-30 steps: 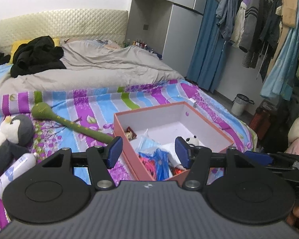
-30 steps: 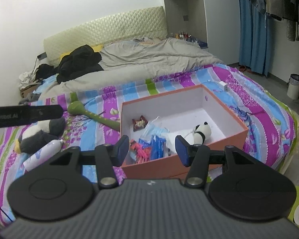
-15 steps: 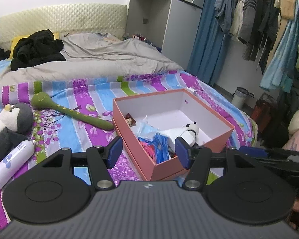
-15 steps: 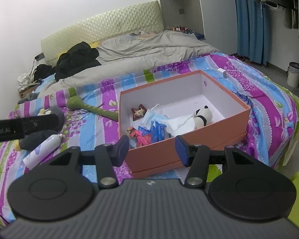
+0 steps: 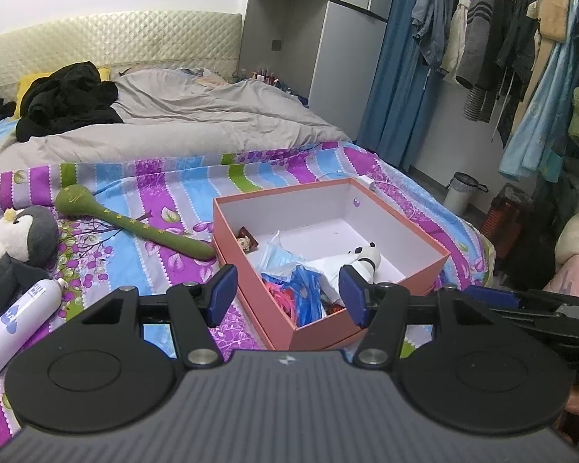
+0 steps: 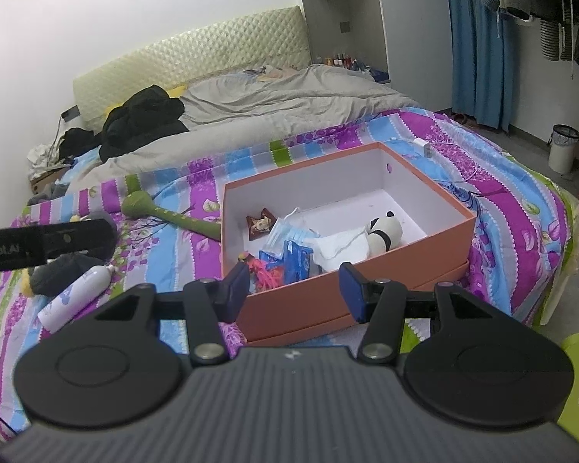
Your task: Organize soft objects
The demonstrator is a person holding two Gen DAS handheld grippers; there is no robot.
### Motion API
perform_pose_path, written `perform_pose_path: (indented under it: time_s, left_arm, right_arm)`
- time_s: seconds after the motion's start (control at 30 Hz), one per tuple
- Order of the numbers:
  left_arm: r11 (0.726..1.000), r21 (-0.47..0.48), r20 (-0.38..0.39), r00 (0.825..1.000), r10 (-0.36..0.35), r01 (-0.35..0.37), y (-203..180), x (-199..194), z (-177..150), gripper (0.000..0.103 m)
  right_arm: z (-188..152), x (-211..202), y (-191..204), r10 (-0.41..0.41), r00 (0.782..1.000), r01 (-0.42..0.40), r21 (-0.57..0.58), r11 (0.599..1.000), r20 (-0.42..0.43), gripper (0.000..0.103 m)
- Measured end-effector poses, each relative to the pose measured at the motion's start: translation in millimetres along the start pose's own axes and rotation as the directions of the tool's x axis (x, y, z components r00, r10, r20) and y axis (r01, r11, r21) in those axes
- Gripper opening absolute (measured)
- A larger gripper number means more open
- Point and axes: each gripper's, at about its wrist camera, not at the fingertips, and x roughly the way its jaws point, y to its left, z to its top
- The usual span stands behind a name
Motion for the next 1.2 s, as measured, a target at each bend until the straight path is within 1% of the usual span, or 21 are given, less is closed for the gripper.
perform_pose_path:
  time_s: [0.07,0.1,0.13,0.17,0.2,0.23,0.27,0.3,0.4,0.53,0.67,0.7,0.73,0.77,0.87,1.2]
  left_arm:
    - [1.0,0.0,-0.001,1.0,0.0,0.0,0,1,0,0.064]
    - [1.0,-0.003,-0.001,1.0,-0.001,0.001,0,0,0,0.068]
    - [1.0,-0.007,-0.001,1.0,-0.001,0.001,1,1,0,0.073]
    - [1.0,-0.013,0.005,1.0,0.002,-0.002,2,1,0,0.086]
    - [1.0,-0.016,0.016,1.0,0.008,-0.008,3,1,0,0.095]
    - [1.0,-0.016,0.022,1.0,0.014,-0.014,2,1,-1,0.098]
    - [1.0,-0.014,0.019,1.0,0.018,-0.018,3,1,-1,0.1]
    - [1.0,-0.012,0.01,1.0,0.018,-0.018,3,2,-2,0.101]
    - [1.0,-0.011,-0.017,1.0,0.021,-0.021,4,6,-3,0.102]
    - [0.999,-0.005,-0.026,0.999,0.043,-0.043,5,10,-5,0.103]
    - [0.998,-0.019,-0.032,0.998,0.053,-0.054,10,11,-4,0.103]
    - [0.998,-0.02,-0.033,0.998,0.056,-0.057,10,11,-4,0.103]
    - [0.998,-0.02,-0.034,0.998,0.06,-0.061,10,10,-4,0.103]
    - [0.998,-0.019,-0.036,0.997,0.067,-0.067,11,11,-4,0.103]
    - [0.997,-0.013,-0.036,0.997,0.069,-0.07,12,11,-4,0.103]
    - [0.997,-0.026,-0.052,0.996,0.074,-0.075,13,13,-4,0.103]
  right_arm:
    - [0,0,0,-0.003,1.0,0.003,-0.001,1.0,0.005,0.054]
    - [1,1,0,-0.008,1.0,0.008,-0.003,1.0,0.006,0.054]
    - [1,2,1,-0.015,1.0,0.015,-0.007,1.0,0.004,0.054]
    - [1,2,2,-0.019,1.0,0.019,-0.007,1.0,0.004,0.054]
    - [1,3,1,-0.021,1.0,0.021,-0.003,1.0,0.003,0.058]
    - [1,5,1,-0.023,1.0,0.023,0.0,1.0,-0.001,0.065]
    - [2,6,1,-0.029,1.0,0.029,0.005,1.0,-0.006,0.083]
    - [2,7,-1,-0.035,0.999,0.035,0.014,0.999,-0.009,0.093]
    - [1,6,-2,-0.047,0.999,0.047,0.012,0.999,-0.006,0.094]
    - [1,7,-3,-0.05,0.999,0.05,0.018,0.999,-0.019,0.094]
    - [0,7,-2,-0.06,0.998,0.061,0.015,0.998,-0.014,0.094]
    - [1,7,-2,-0.062,0.998,0.062,0.017,0.998,-0.011,0.095]
    - [1,7,-2,-0.061,0.998,0.061,0.02,0.998,-0.006,0.1]
    - [1,6,-2,-0.064,0.998,0.064,0.023,0.998,-0.001,0.103]
    - [1,6,-3,-0.076,0.997,0.076,0.023,0.997,0.002,0.103]
    - [1,7,-3,-0.077,0.997,0.077,0.024,0.997,-0.004,0.103]
